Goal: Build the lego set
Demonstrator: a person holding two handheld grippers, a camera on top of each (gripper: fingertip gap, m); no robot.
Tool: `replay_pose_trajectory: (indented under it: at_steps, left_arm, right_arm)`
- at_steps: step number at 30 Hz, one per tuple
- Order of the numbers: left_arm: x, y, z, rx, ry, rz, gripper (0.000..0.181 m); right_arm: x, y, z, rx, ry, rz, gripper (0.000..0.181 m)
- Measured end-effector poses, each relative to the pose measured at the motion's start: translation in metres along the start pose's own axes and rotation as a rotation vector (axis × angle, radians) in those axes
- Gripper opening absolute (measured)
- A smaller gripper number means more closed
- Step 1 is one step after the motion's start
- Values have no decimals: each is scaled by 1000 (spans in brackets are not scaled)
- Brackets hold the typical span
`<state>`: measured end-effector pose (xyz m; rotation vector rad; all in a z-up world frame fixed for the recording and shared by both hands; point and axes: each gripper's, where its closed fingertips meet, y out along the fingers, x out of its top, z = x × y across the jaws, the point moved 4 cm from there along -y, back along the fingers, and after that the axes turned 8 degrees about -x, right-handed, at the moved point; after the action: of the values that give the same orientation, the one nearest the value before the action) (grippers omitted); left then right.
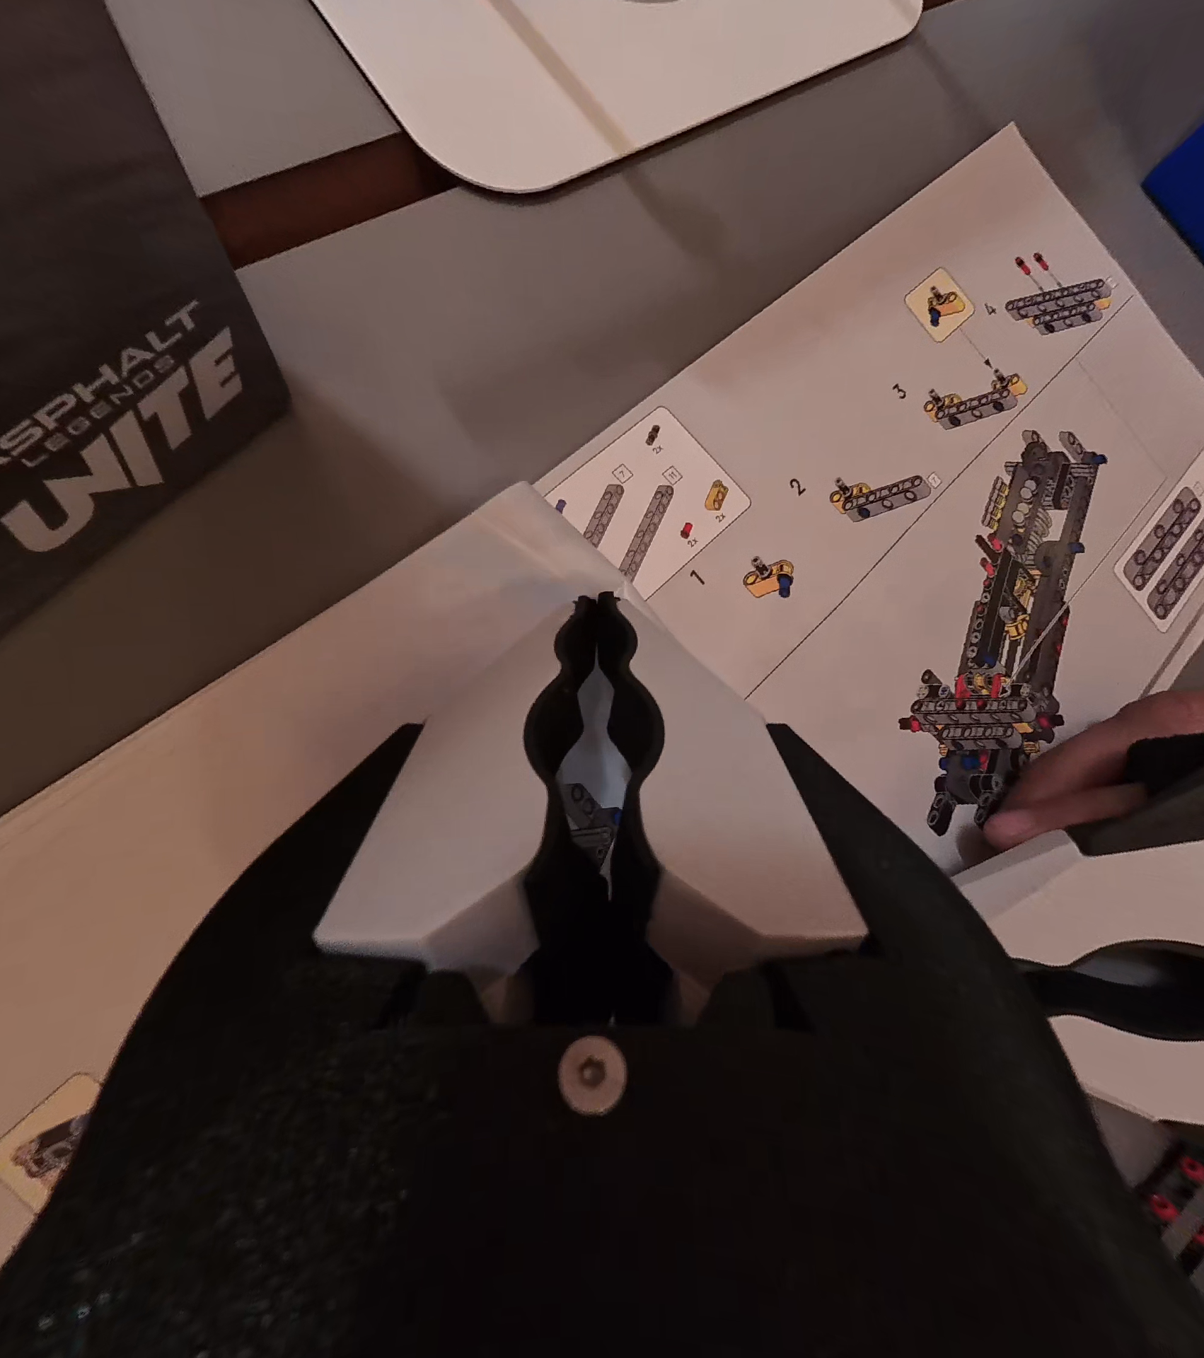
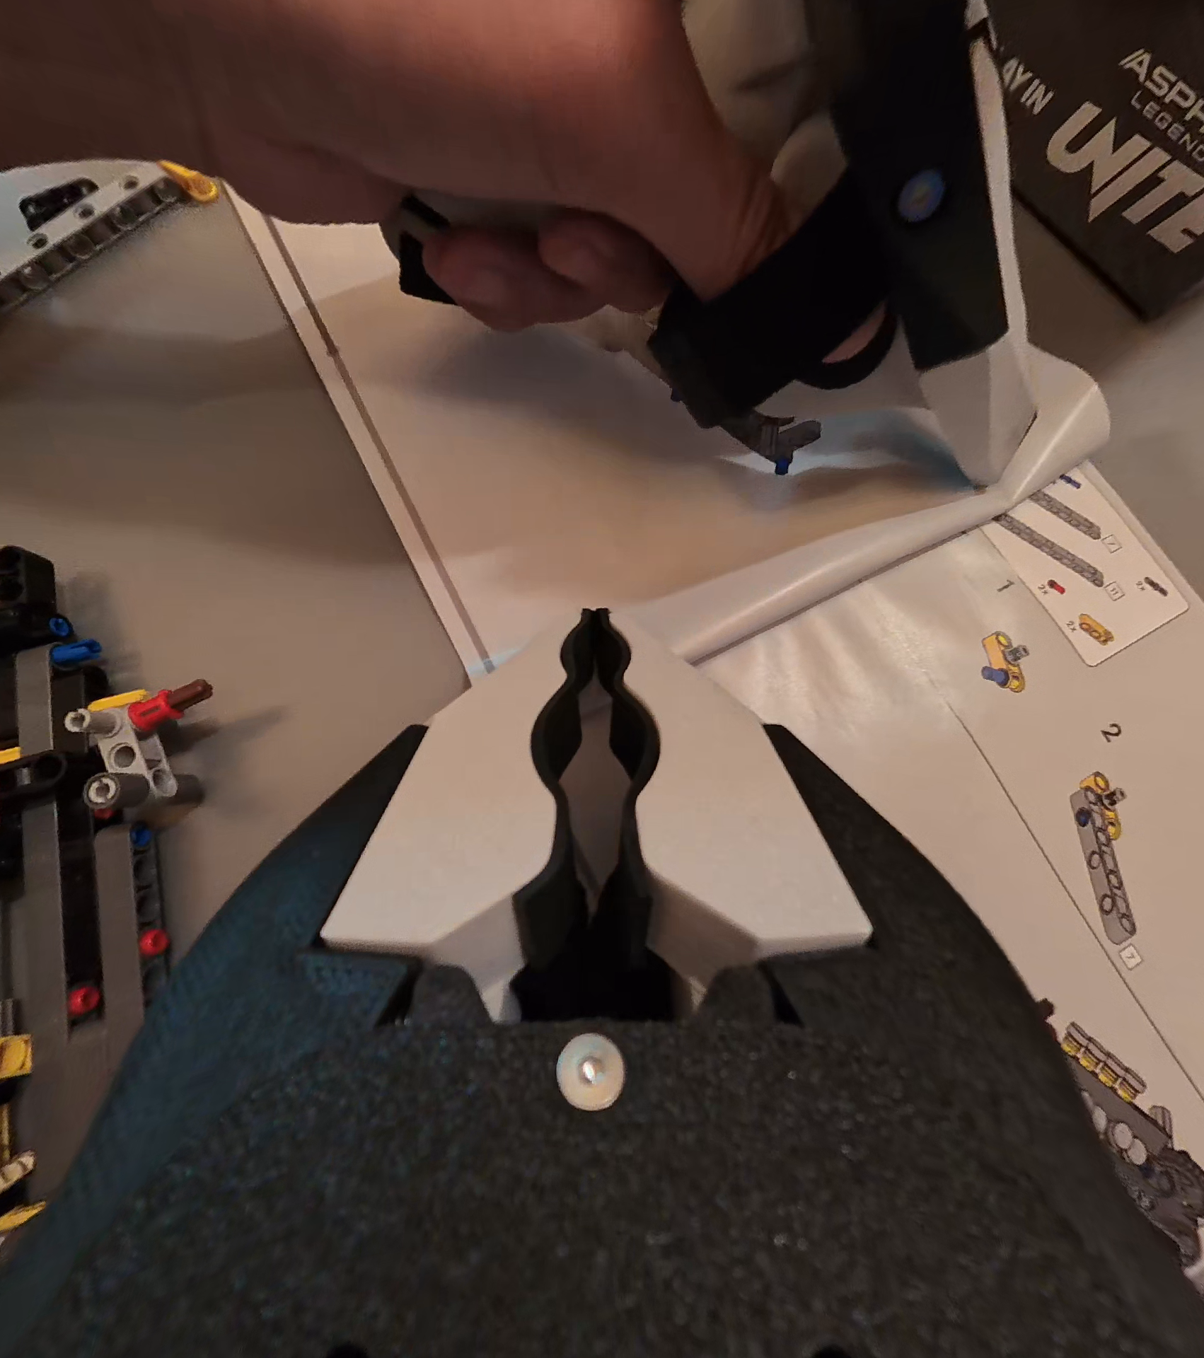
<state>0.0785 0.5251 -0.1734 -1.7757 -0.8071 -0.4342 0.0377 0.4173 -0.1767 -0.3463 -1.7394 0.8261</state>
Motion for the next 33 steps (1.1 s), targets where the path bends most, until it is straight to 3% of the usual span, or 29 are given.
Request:
replay_pose_trajectory:
  at_steps: [6, 10, 14, 17, 22, 27, 33]
  left_arm:
    - [1, -8, 0, 40, 80, 18, 3]
    - [-13, -88, 5, 19, 69, -142, 15]
    - [-70, -177, 37, 104, 56, -293, 20]
    - [-102, -211, 66, 175, 18, -431, 20]
    - [-109, -219, 79, 165, -41, -393, 19]
    - [-124, -196, 77, 197, -30, -263, 16]
    - [-123, -193, 72, 224, 15, -242, 16]
  right_arm:
    - [3, 1, 1, 9, 68, 10, 0]
    - [18, -15, 3, 31, 158, -17, 6]
    - [49, -38, 2, 9, 333, -205, 19]
    - [55, -35, 2, -41, 398, -254, 31]
    - [47, -26, 4, -118, 300, -165, 32]
    - [39, -33, 9, -109, 322, -185, 32]
    - [40, -41, 5, -104, 354, -219, 26]
